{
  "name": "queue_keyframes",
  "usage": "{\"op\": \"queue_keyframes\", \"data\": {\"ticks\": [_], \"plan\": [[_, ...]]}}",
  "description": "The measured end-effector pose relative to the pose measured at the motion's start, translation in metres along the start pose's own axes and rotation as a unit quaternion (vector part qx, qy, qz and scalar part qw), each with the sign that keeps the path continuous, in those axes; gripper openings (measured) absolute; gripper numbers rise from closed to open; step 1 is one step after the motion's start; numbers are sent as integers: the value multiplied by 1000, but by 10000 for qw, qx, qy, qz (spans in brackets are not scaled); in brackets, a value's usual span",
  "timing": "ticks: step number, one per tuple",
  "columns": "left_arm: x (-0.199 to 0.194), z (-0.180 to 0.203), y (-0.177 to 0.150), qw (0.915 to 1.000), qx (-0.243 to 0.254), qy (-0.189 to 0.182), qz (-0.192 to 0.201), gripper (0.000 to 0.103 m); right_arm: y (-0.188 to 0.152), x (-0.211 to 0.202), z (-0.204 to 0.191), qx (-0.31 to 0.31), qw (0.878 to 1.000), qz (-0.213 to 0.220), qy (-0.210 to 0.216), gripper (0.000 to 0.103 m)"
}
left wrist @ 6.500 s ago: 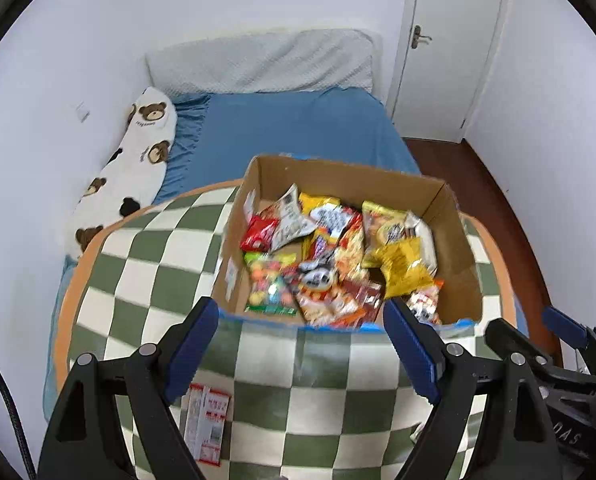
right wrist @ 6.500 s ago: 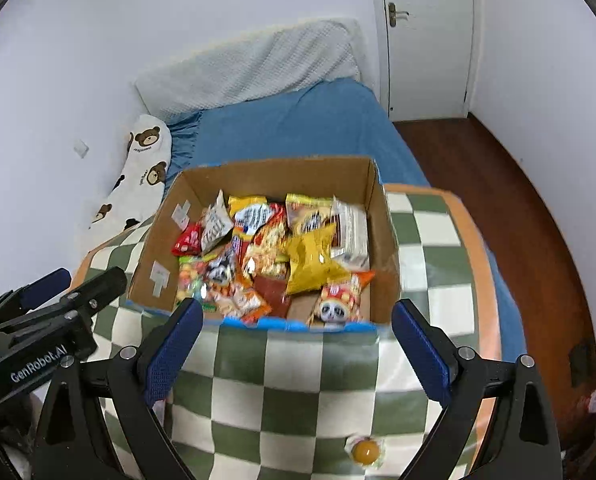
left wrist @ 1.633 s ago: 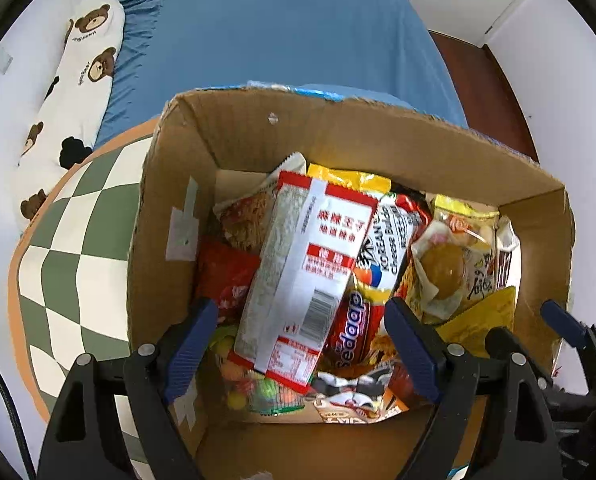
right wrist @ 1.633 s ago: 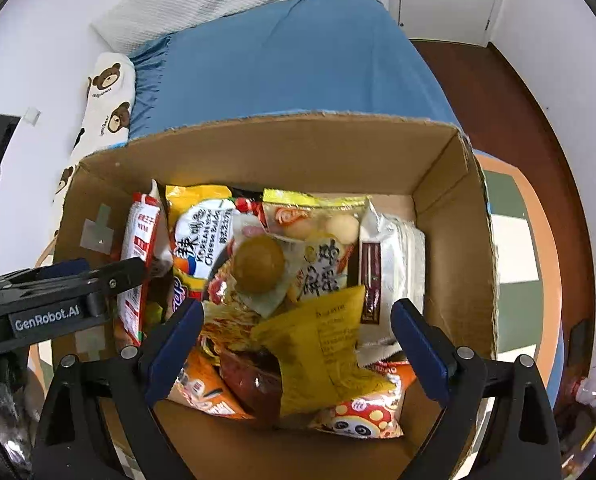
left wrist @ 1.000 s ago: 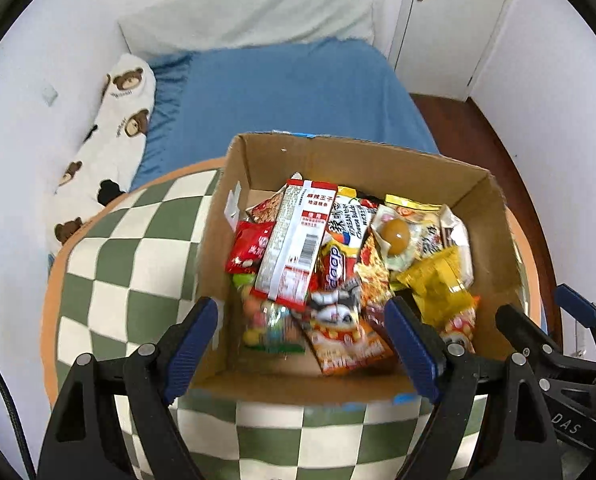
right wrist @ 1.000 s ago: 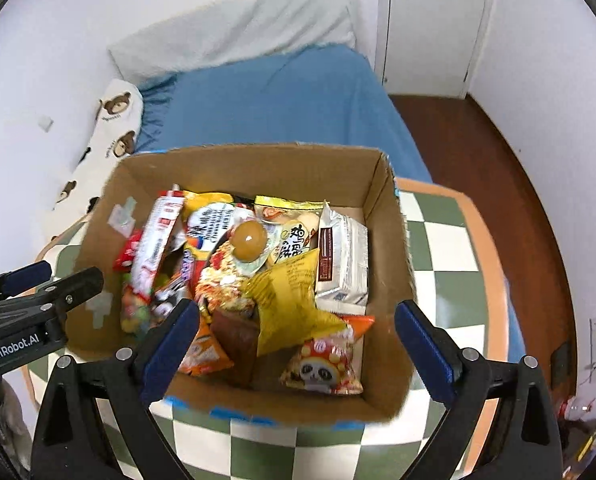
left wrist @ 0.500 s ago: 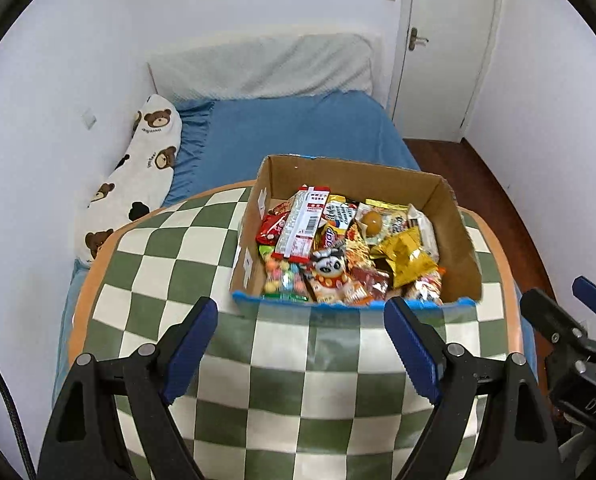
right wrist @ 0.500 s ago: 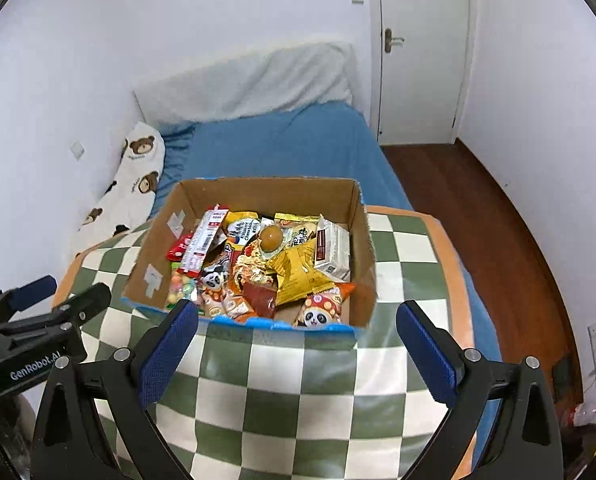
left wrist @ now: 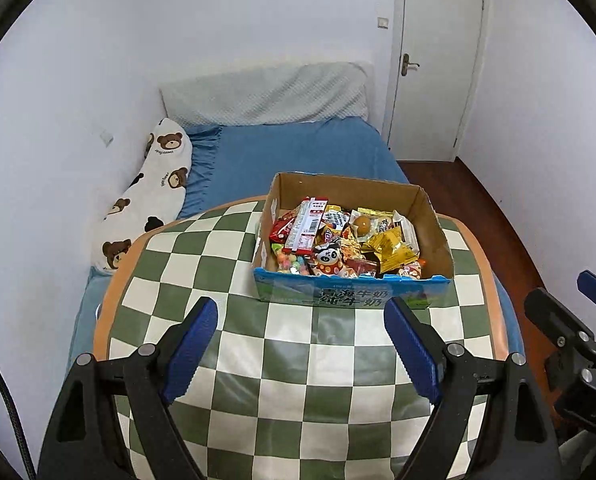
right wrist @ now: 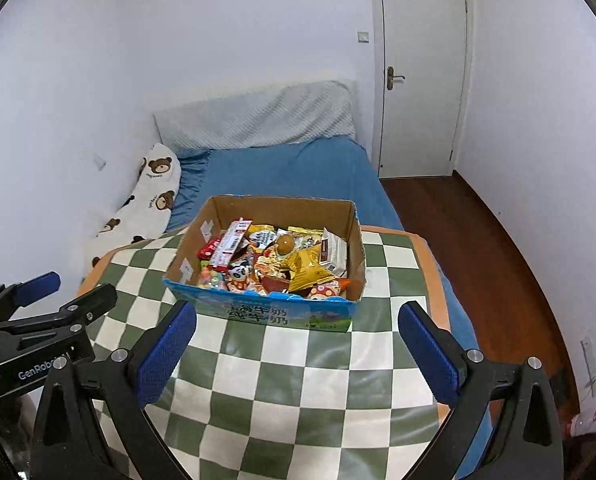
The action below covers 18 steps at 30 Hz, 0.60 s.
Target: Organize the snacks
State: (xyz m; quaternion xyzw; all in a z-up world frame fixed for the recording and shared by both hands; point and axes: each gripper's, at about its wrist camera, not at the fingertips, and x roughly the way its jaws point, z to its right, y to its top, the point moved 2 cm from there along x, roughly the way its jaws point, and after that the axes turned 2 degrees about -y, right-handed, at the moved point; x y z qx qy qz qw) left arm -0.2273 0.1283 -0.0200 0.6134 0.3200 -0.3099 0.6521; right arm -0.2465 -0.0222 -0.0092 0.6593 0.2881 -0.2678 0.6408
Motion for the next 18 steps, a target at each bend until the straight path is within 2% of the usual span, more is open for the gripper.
{"op": "queue_keyframes", "data": {"ticks": [10, 11, 13, 18], "plan": [[-14, -2, -3, 9999, -31, 1, 144, 85, 0, -12, -4, -48, 9999, 62, -66, 103], [-12, -1, -3, 9999, -23, 11, 138, 88, 1, -10, -4, -31, 10000, 46, -74, 103], [-5, -1, -1, 9999, -38, 25, 97, 103, 2, -3, -2, -9, 9999, 19, -107, 103], [17, 0, 3, 9999, -94, 68, -9, 103, 3, 21, 3, 7, 9999, 14, -171, 103]]}}
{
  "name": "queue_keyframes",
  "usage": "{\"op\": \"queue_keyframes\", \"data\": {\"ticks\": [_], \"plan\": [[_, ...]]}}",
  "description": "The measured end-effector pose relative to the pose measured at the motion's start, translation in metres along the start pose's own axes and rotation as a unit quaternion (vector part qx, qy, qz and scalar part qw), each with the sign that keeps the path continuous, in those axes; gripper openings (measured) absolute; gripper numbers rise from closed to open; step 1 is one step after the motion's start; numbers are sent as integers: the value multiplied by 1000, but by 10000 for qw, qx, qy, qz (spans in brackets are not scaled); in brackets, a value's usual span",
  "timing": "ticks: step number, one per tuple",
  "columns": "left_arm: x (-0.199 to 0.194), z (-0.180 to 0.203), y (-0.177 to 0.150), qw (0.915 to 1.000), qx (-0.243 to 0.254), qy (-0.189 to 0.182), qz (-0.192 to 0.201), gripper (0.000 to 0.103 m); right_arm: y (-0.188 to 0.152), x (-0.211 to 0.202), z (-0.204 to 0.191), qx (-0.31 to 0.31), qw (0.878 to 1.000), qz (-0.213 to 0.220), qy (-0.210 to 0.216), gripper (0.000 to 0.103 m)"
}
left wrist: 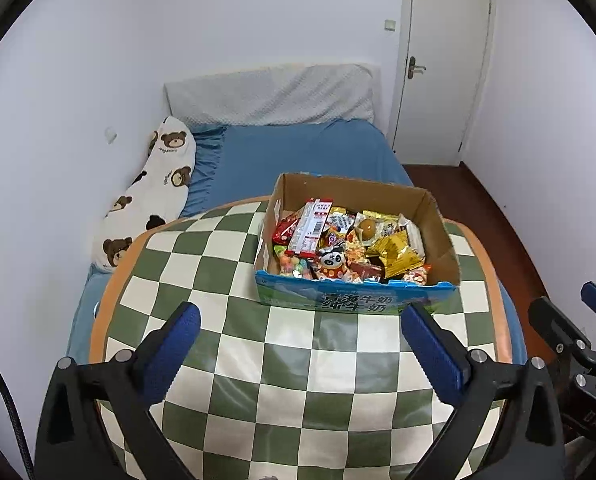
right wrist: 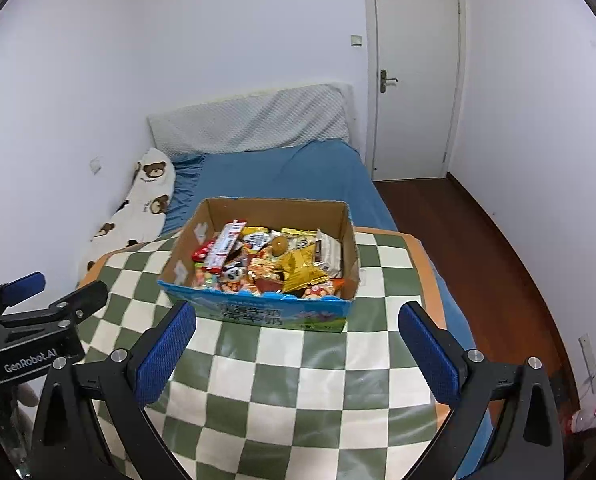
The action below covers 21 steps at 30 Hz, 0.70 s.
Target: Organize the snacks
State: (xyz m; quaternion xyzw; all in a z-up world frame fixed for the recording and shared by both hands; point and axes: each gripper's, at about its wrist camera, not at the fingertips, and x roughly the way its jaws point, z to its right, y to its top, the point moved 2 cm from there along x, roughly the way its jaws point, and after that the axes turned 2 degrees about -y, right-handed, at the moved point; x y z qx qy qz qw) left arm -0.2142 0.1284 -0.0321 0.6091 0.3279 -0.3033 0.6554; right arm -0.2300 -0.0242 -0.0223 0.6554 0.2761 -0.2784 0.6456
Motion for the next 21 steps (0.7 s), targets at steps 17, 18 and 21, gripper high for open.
{"op": "queue_keyframes", "data": {"ticks": [17, 18, 21], "plan": [[81, 12, 33, 9994, 153, 231, -183, 103, 18, 91, 22, 178, 9989, -209, -375, 103], [85, 12, 34, 9993, 162, 256, -204, 103, 19, 96, 23, 170, 9989, -233, -380, 103], [94, 14, 36, 9992, 203, 258, -239, 103, 20, 110, 25, 192, 9985, -327, -394, 103]]}}
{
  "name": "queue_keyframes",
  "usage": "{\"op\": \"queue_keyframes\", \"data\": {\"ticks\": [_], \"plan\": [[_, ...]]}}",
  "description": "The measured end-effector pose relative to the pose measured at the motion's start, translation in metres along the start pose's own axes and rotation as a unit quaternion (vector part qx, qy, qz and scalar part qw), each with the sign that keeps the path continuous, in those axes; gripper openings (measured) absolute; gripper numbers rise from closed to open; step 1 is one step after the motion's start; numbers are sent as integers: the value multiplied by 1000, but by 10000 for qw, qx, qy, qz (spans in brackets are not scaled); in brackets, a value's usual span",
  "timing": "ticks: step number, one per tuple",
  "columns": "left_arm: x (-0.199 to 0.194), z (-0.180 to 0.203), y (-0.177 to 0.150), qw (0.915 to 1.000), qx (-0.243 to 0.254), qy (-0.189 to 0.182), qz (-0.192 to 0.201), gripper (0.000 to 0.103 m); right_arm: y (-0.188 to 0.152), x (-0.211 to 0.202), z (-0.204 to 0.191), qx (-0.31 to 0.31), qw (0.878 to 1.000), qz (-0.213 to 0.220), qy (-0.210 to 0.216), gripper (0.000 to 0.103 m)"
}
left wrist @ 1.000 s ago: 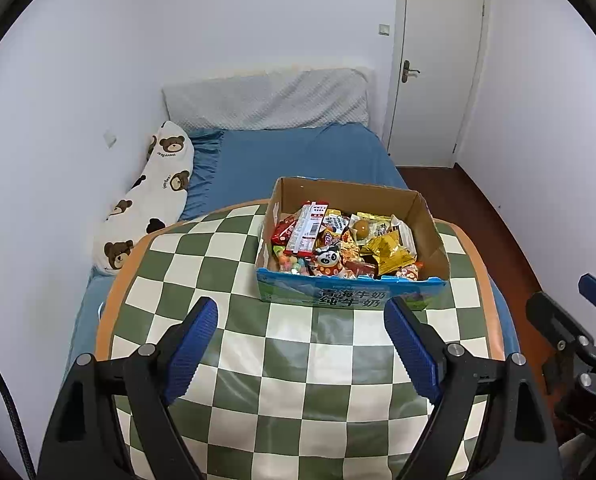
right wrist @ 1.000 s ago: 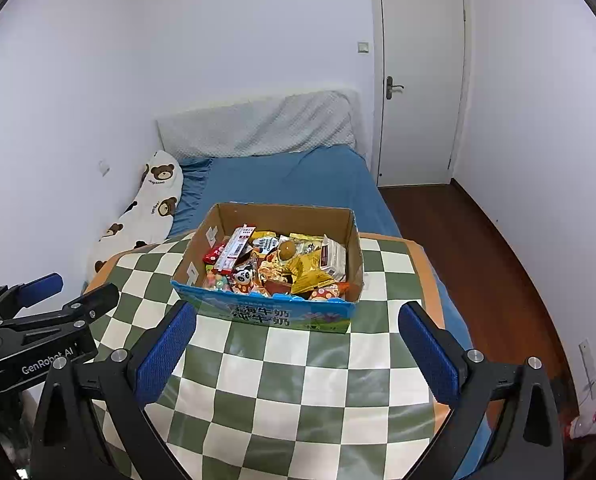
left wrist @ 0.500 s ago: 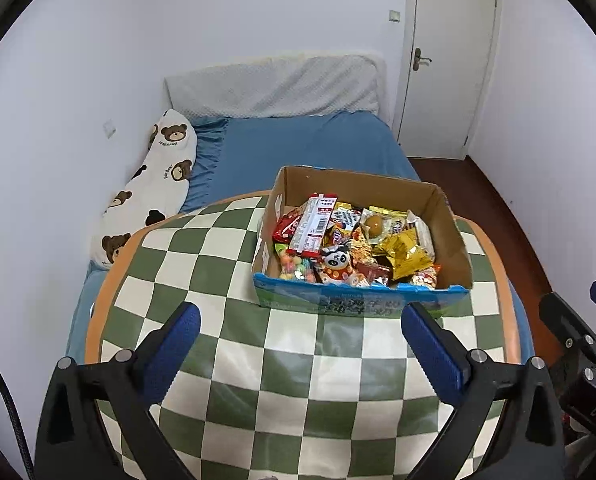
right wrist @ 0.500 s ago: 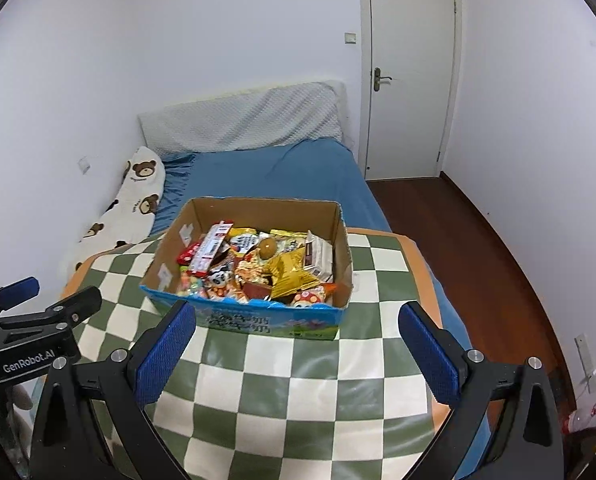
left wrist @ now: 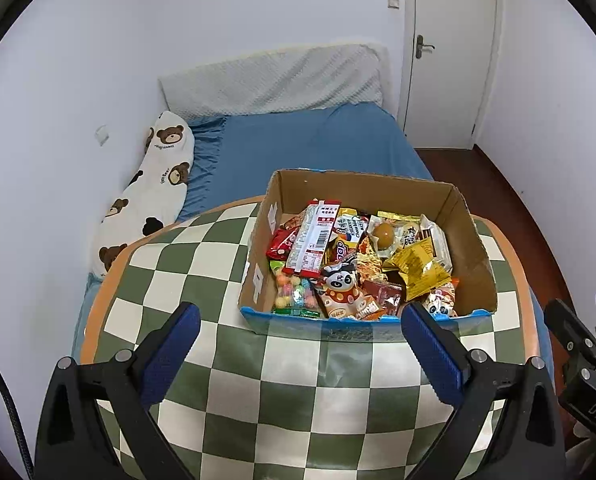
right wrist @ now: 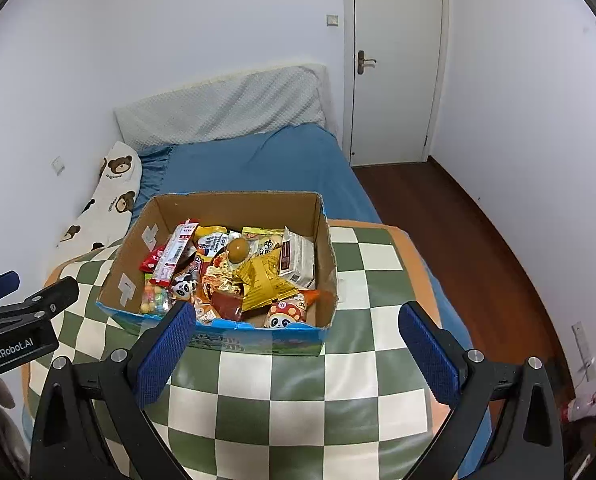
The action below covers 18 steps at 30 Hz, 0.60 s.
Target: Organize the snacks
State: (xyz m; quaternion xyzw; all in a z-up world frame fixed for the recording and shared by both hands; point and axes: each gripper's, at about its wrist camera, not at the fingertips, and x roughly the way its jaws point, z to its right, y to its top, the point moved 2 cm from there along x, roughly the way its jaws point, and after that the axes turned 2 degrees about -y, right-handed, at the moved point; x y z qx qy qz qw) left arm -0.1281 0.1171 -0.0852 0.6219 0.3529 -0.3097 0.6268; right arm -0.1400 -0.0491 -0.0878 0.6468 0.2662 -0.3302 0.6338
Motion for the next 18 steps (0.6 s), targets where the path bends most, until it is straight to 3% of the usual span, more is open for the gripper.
{"op": "queue_keyframes", "data": {"ticks": [18], "plan": [[7, 3, 2, 9999, 62, -58, -81, 103, 4, 13, -4, -93, 9999, -47, -32, 103]]}}
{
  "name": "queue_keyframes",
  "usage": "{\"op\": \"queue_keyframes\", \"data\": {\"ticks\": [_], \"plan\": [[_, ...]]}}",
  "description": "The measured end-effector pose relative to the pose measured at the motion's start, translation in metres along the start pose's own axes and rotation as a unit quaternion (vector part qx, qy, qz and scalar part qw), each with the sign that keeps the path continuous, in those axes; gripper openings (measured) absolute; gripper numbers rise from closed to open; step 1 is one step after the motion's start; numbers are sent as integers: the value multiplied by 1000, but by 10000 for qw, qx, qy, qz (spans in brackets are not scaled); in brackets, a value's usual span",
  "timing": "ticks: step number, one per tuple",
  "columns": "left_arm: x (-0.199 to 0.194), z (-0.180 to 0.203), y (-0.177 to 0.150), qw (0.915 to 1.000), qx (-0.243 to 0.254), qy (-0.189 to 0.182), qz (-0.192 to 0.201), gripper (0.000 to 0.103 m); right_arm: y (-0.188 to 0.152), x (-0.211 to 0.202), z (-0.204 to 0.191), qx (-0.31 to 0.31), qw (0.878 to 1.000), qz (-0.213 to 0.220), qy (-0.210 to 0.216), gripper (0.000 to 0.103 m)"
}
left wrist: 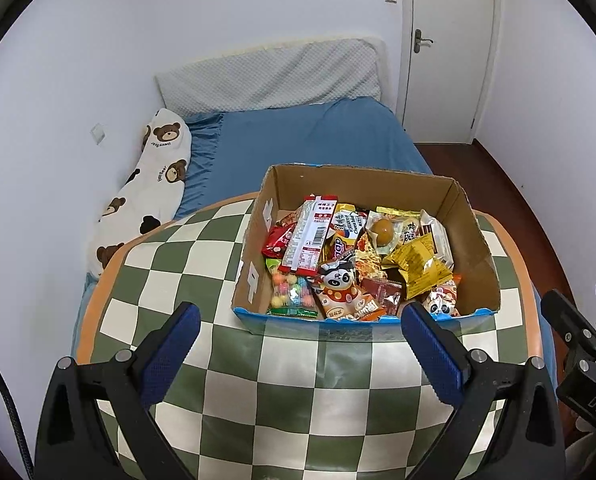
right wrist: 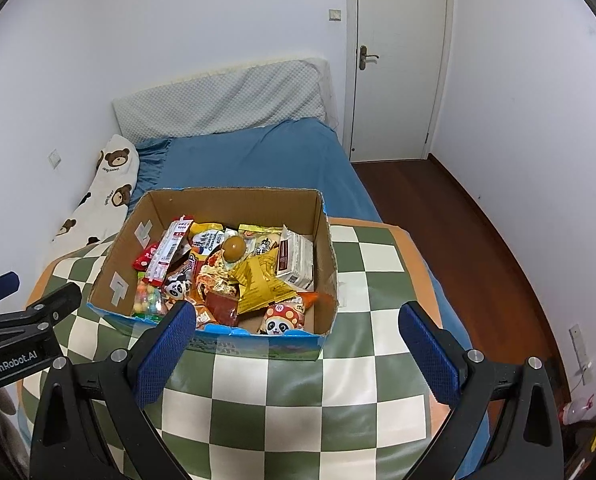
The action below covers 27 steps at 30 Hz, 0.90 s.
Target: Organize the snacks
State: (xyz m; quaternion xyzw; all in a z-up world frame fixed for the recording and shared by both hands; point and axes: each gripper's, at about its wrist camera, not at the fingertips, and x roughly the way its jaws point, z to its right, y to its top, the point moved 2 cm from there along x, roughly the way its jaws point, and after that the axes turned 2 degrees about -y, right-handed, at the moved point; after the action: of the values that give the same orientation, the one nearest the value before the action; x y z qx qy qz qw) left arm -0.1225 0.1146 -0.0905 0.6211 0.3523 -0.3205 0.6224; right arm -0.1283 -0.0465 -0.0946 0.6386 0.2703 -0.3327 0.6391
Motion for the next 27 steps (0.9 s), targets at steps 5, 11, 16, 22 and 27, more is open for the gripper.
{"op": "queue_keyframes", "data": {"ticks": [5, 11, 16, 22, 27], "plan": [[-1, 0, 0, 10000, 24, -6, -10, 103, 0, -1, -3, -39, 10000, 9, 13, 103], [-1, 0, -3, 10000, -1, -1, -11, 103, 1, -4, -5, -83, 10000, 39, 19, 103], [-3, -1, -6, 10000, -24, -34, -13, 103, 1, -4, -5, -82, 10000, 39, 25, 103], [-5, -2, -8, 10000, -45, -22, -1, 103, 1, -6, -5, -85, 9999, 52, 30, 103], [-6, -2, -9, 10000, -44, -1, 8, 103, 2, -8, -6, -95, 9999, 76, 37, 103]]}}
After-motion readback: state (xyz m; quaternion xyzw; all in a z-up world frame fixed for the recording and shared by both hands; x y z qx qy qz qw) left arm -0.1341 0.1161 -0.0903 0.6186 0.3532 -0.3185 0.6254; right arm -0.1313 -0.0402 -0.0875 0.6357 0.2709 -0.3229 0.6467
